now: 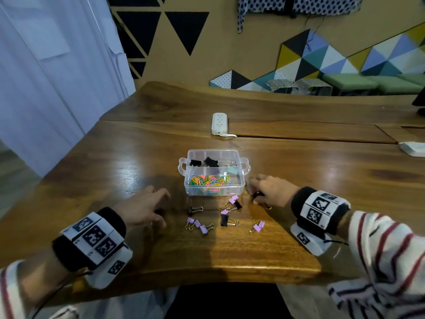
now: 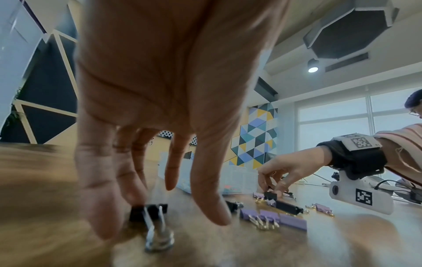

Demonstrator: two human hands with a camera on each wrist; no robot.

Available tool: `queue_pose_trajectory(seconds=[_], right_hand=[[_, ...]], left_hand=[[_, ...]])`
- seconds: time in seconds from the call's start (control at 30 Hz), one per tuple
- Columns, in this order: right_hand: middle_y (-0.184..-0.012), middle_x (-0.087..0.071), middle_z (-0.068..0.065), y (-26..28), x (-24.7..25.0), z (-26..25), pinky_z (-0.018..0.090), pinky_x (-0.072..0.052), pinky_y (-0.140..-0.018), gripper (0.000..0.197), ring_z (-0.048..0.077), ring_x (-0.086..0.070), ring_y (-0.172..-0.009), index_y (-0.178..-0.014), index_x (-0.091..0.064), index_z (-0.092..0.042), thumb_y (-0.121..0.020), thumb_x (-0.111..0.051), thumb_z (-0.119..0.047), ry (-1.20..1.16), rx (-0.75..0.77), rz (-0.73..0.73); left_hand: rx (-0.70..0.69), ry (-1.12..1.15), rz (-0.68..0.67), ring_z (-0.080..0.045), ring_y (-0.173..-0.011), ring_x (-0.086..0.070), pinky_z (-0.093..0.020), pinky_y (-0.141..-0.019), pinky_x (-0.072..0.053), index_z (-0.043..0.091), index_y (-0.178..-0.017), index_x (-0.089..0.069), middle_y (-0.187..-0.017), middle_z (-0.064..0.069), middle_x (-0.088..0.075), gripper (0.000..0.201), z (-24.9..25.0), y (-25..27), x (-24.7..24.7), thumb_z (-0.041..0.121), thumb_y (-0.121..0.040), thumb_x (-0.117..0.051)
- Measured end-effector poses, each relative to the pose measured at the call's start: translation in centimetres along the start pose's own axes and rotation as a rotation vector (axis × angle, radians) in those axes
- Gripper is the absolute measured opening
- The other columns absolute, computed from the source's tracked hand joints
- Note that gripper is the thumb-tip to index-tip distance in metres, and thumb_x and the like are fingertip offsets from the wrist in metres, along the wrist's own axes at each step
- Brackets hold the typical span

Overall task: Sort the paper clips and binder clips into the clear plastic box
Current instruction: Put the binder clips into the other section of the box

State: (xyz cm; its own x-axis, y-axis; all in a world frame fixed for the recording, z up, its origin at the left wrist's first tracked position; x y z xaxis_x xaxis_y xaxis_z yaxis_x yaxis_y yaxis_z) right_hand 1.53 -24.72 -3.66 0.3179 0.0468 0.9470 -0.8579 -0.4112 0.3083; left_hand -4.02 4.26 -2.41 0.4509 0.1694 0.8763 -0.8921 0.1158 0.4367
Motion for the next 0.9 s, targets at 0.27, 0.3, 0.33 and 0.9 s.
queue_pose_trajectory(seconds=[0.27, 0.3, 0.33, 0.9], right_hand=[[-0.077, -0.061, 0.001, -0.2, 4.1, 0.9, 0.021, -0.051, -0.06, 0.009, 0.006, -0.06, -0.053, -0.089, -0.056, -0.013, -0.093, -0.048, -0.015, -0.669, -0.007, -0.026], [-0.077, -0.061, 0.002, -0.4, 5.0, 0.7, 0.021, -0.052, -0.06, 0.012, 0.008, -0.06, -0.056, -0.09, -0.056, -0.012, -0.094, -0.045, -0.014, -0.769, -0.004, 0.005], [-0.077, -0.061, 0.003, -0.8, 5.9, 0.4, 0.021, -0.051, -0.06, 0.014, 0.011, -0.06, -0.059, -0.092, -0.056, -0.01, -0.095, -0.043, -0.014, -0.837, -0.001, 0.03], [-0.119, -0.056, 0.009, -2.5, 7.3, 0.4, 0.03, -0.041, -0.084, 0.029, 0.021, -0.052, -0.096, -0.116, -0.05, -0.011, -0.089, -0.055, -0.02, -0.292, -0.071, 0.261]], left_hand=[[-0.045, 0.084, 0.002, -0.017, -0.101, -0.051, -0.031, -0.088, -0.046, 0.019, -0.104, -0.054, -0.099, 0.003, -0.051, 0.038, -0.5, -0.8, -0.2, 0.015, -0.073, -0.074], [-0.051, 0.09, 0.0, -0.016, -0.098, -0.053, -0.03, -0.085, -0.048, 0.02, -0.096, -0.054, -0.095, 0.004, -0.053, 0.034, -0.7, -0.9, -0.2, 0.016, -0.071, -0.076], [-0.057, 0.085, -0.003, -0.015, -0.094, -0.053, -0.028, -0.079, -0.048, 0.021, -0.089, -0.054, -0.089, 0.006, -0.054, 0.032, -0.9, -1.0, -0.2, 0.017, -0.069, -0.078], [-0.284, -0.184, 0.112, -0.024, -0.109, -0.056, -0.041, -0.088, -0.049, 0.019, -0.113, -0.05, -0.12, -0.004, -0.056, 0.029, 6.1, -4.0, -1.6, 0.019, -0.085, -0.06]])
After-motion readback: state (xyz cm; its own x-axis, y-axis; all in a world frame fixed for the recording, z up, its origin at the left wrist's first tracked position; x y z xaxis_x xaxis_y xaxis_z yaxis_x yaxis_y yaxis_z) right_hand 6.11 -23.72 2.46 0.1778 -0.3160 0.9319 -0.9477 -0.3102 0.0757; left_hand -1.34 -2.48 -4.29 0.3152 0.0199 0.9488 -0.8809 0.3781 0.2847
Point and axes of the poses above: each hand's wrist, its own y-axis away from the middle knuckle, its own x-axis out of the back of the hand, z = x × y, the point moved 3 cm from there along -y, towards the middle knuckle
